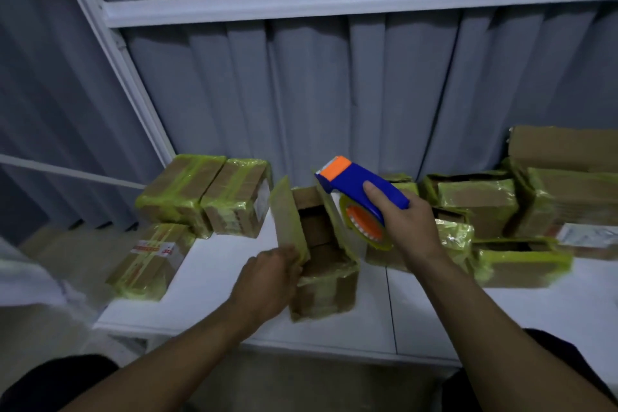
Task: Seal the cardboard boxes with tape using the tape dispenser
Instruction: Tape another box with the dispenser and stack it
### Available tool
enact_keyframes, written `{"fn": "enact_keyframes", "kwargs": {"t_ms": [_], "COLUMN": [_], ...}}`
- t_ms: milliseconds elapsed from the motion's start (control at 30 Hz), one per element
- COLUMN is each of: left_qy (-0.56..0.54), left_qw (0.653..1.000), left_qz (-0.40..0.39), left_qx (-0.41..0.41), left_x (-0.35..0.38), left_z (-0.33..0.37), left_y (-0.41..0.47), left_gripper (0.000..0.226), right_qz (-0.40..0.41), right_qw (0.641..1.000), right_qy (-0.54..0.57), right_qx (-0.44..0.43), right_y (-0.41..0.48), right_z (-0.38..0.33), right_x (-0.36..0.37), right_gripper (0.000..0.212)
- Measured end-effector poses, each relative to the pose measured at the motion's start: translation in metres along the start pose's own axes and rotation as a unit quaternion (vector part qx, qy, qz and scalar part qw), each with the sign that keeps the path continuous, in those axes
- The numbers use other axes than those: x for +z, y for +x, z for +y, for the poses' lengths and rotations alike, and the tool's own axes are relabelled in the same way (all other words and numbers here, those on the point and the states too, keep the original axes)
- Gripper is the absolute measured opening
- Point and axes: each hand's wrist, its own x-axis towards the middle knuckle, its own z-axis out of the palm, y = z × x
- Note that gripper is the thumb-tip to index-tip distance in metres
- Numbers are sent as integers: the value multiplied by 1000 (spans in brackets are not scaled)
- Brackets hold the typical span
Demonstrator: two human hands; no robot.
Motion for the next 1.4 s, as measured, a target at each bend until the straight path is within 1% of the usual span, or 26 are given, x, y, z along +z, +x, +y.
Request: {"fn": "enact_keyframes", "kwargs": {"t_ms": [33,100,200,233,300,333,367,433,467,533,600,667,733,800,867,1000,1133,1200,1267,1333,1400], "left_qy": [6,-1,-73,-111,-175,-181,-159,-63,-24,47,104,122,111,115,146,189,227,210,157,110,122], "left_qw": [1000,1000,997,993,983,982,985,989,986,972,954,945,945,945,945,957,968,975,986,991,988], "left_qz": [-13,-17,-35,-46,-45,-46,-47,-73,-99,-158,-213,-231,-229,-234,-224,-150,-67,-51,-63,-78,-94], "left_qx": [8,22,8,4,8,25,55,115,134,170,186,198,204,197,189,160,82,40,15,12,16], "left_x": [0,0,-1,-2,-3,-3,-2,0,-1,-2,-1,7,17,24,23,18,32,36,34,23,8], "left_z": [9,26,35,33,19,8,-5,-28,-36,-46,-47,-46,-49,-55,-57,-48,-27,-16,-12,-19,-37], "left_y": [-11,-28,-38,-35,-24,-16,-7,11,20,38,54,64,67,65,61,35,1,-9,-13,-12,-9], "left_gripper": [22,30,58,61,53,50,53,73,85,106,117,114,110,107,106,104,101,99,96,93,96], "right_qz": [-4,-12,-28,-31,-35,-34,-32,-27,-27,-24,-19,-21,-18,-14,-15,-21,-35,-60,-81,-98,-105], "right_qw": [1000,1000,999,999,998,997,996,994,993,992,991,987,984,983,983,986,991,991,990,988,987], "right_qy": [5,13,22,23,29,34,38,39,33,20,20,45,61,68,74,63,47,30,21,10,-12], "right_qx": [4,16,33,37,49,59,69,95,107,121,132,154,169,169,166,152,120,113,116,118,122], "right_y": [-4,-10,-15,-16,-15,-13,-12,-10,-9,-9,-9,-7,-6,-6,-6,-5,-3,-7,-12,-15,-16], "right_z": [1,3,10,12,15,17,19,25,29,35,41,42,40,39,37,32,32,32,32,32,31], "right_x": [0,1,5,6,8,8,9,10,11,11,10,7,2,-1,-2,0,1,6,12,18,23], "right_gripper": [35,37,39,38,37,36,37,42,45,51,55,53,51,50,47,46,56,54,49,45,48]}}
